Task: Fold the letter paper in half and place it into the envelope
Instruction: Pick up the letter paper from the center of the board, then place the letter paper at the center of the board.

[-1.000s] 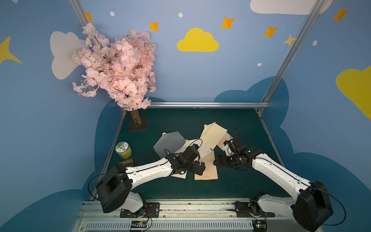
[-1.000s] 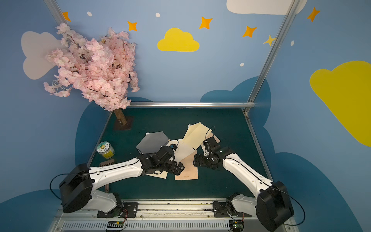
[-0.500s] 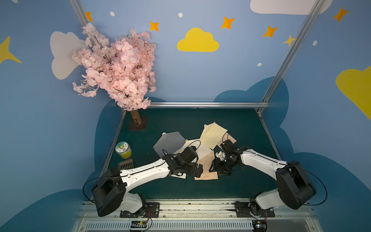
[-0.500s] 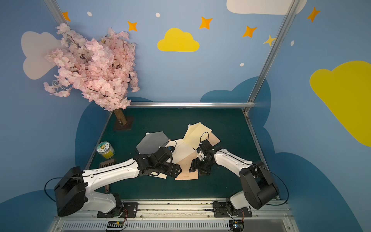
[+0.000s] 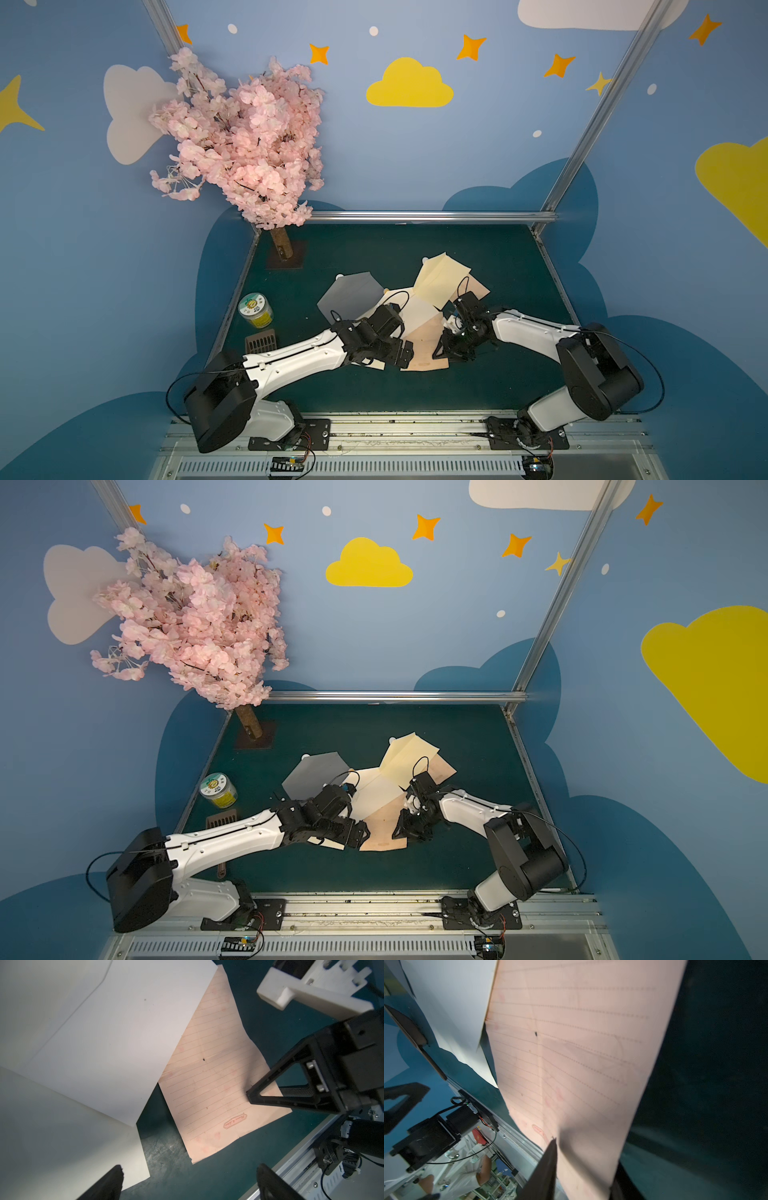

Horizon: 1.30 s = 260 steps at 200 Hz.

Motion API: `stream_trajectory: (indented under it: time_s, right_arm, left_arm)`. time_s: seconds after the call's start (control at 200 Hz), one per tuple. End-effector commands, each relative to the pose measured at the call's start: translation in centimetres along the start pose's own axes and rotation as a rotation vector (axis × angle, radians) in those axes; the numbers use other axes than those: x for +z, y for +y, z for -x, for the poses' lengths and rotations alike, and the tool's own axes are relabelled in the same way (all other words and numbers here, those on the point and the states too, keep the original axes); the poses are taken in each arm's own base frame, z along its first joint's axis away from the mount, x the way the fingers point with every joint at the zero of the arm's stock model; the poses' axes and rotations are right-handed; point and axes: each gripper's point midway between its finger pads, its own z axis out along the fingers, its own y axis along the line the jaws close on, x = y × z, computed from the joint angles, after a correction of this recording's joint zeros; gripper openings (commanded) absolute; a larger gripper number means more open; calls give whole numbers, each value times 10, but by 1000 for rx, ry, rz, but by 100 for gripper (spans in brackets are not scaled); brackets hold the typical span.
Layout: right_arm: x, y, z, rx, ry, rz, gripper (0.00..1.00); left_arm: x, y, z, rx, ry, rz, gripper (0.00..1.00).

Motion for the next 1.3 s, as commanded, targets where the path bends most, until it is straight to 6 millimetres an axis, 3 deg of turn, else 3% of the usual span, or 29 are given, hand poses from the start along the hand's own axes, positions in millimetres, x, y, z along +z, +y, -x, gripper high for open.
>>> stream_trajectory:
  time_s: [0.0,0.1,0.39,0.711,1.031,1.296]
  right_arm:
    - [-10,2,1,-1,-26,7,18]
    - [-22,1,-1,10,-33,-15,0]
    - [-77,-5,-2,41,-112,-88,0]
    - [-136,31,21,-17,-328,42,0]
    - [-117,14,81,104,-518,129,0]
    - [-87,11,123,205,-513,230,0]
  left_arm:
    - [0,4,5,8,-5,-10,100]
    - [1,6,13,2,-10,-17,100]
    - [9,2,36,22,-6,-36,100]
    - [17,-7,66,6,-4,-47,100]
    - [24,-15,88,-64,41,-28,100]
    - [26,-5,85,-244,85,-3,100]
